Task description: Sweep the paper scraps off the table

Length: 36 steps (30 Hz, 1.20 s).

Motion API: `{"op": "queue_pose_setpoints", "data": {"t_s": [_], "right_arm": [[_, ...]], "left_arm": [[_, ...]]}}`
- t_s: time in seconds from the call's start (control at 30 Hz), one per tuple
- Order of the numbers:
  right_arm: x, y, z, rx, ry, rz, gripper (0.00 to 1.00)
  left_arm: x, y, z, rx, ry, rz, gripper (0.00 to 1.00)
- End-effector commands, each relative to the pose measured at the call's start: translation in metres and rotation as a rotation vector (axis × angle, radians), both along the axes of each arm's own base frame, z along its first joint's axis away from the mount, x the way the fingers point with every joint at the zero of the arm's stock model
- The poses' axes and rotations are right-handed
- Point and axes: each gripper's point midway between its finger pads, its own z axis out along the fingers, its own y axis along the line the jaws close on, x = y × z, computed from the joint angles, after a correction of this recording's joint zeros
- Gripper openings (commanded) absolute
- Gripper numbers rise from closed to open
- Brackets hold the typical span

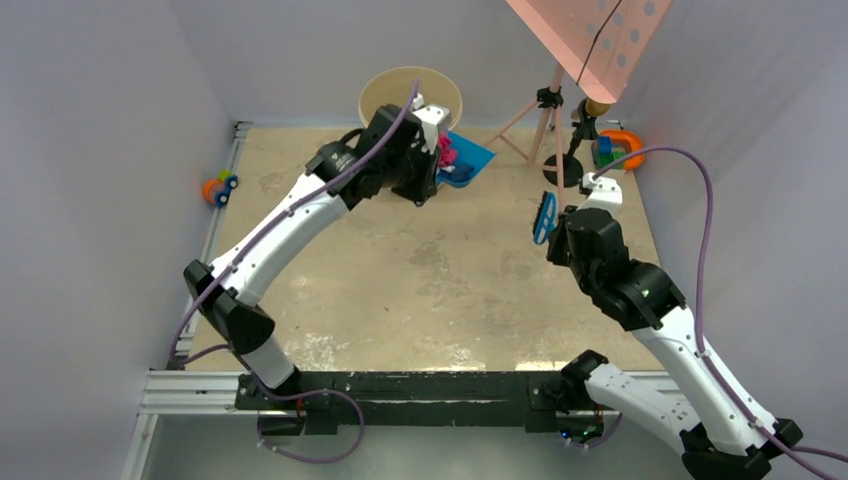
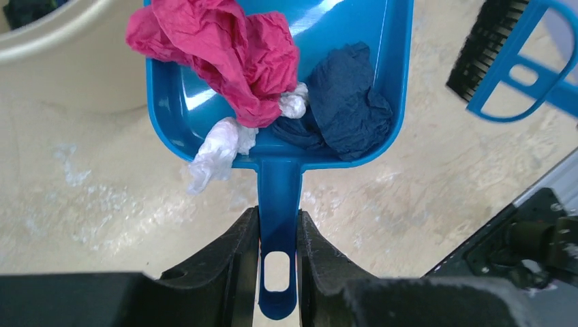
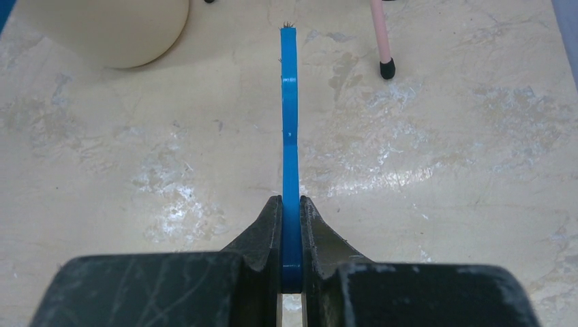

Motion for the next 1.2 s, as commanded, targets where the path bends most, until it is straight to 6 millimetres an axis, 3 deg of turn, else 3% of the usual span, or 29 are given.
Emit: {"op": "queue_pose_setpoints", "data": {"t_s": [0.0,0.17,0.27,0.47,0.6,0.73,0.83,1.17], "right_arm": [[-0.001,-0.002,0.013,0.047,-0.051,-0.018,0.00],[-0.004,0.001,0.010,0.061,-0.036,-0.009,0.00],[-0.004,0.000,0.007,0.059,-0.027,-0.012,0.00],[-0.006,0.004,0.003,0.074,-0.014,0.003,0.00],[-0.007,0.007,0.001,0.088,-0.012,0.013,0.00],[-0.007,0.008,0.000,0.091,-0.007,0.018,0.00],[-0.007,0.008,0.000,0.091,-0.007,0.019,0.00],[-0.006,0.018,-0.008,0.093,0.006,0.075,0.00]], "left_arm": [[0.018,-0.018,0.023,-0.136,0.100,-0.097,0.00],[0.066,-0.019,0.055,-0.352,0.158,-0.042,0.00],[0.093,-0.017,0.068,-0.568,0.267,-0.004,0.00],[0.146,-0.004,0.075,-1.053,0.509,0.076,0.00],[0.167,0.003,0.095,-1.400,0.596,0.008,0.00],[0.173,0.012,0.094,-1.541,0.623,0.060,0.00],[0.170,0.018,0.106,-1.591,0.597,0.057,0.00],[0.137,0.018,0.147,-1.498,0.512,-0.050,0.00]]}}
